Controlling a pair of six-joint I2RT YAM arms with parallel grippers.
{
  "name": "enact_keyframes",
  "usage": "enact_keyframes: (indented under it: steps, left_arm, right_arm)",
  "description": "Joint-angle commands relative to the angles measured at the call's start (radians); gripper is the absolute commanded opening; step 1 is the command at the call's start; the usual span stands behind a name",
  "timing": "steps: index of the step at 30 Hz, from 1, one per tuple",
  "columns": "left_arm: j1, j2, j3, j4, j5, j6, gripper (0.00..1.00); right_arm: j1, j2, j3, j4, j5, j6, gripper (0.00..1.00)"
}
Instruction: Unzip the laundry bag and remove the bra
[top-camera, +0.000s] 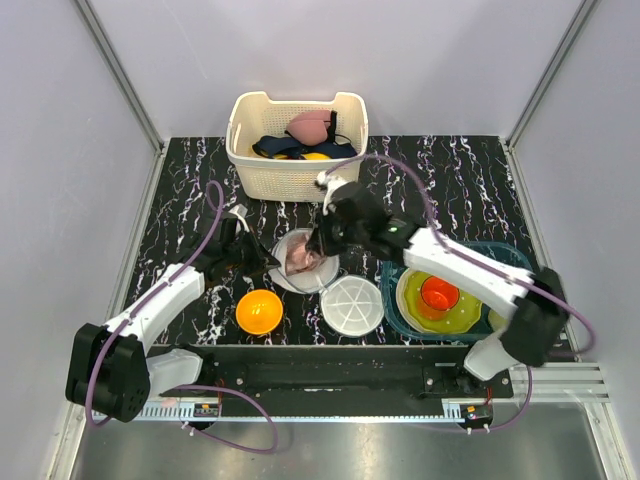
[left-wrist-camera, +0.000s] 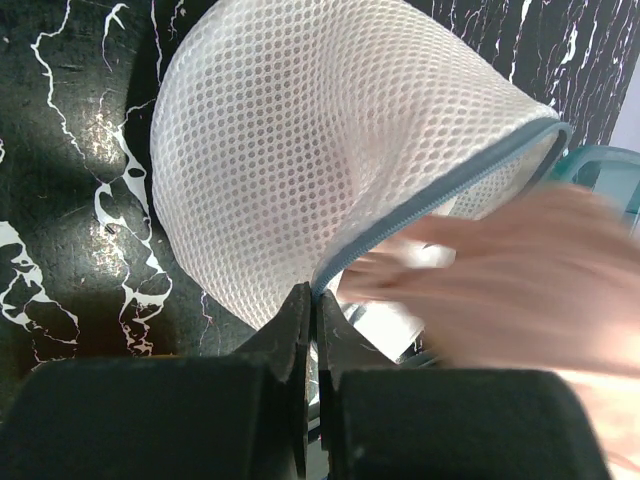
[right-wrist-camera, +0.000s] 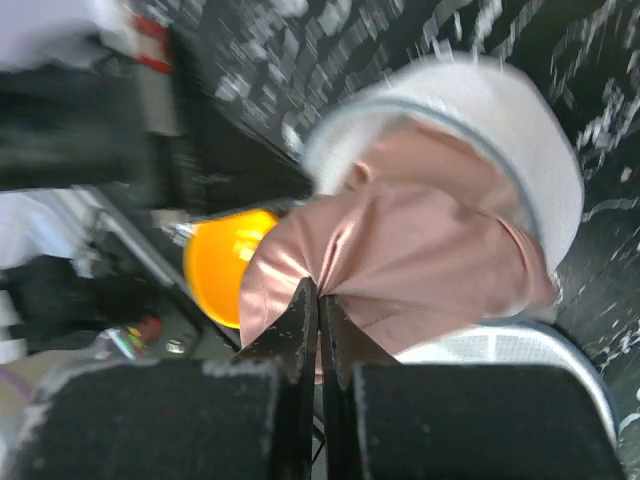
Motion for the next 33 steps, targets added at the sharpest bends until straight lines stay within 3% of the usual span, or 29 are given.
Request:
enact_keyframes:
  steps: [1, 4, 12, 21, 33]
  left_arm:
    - [0.005, 0.008, -0.012, 0.046, 0.005, -0.011, 0.00]
    - [0.005, 0.017, -0.015, 0.050, 0.007, -0.013, 0.00]
    - [0.005, 0.059, -0.021, 0.070, 0.035, -0.030, 0.00]
    - [0.005, 0.054, 0.007, 0.038, 0.010, -0.011, 0.00]
    - [0.005, 0.083, 0.040, 0.007, 0.016, -0.005, 0.00]
  right_arm:
    - [0.009, -0.196, 0.129, -0.021, 0.092, -0.030, 0.00]
    - [0.008, -0.229, 0.213, -0.041, 0.144, -0.041, 0.00]
    - [-0.082, -0.132, 0.555, -0.066, 0.186, -0.085, 0.00]
    - [-0.343, 0.168, 0.917, -0.098, 0.080, 0.002, 0.00]
    - [-0.435, 0.536, 1.411, -0.117, 0.018, 0.148, 0.00]
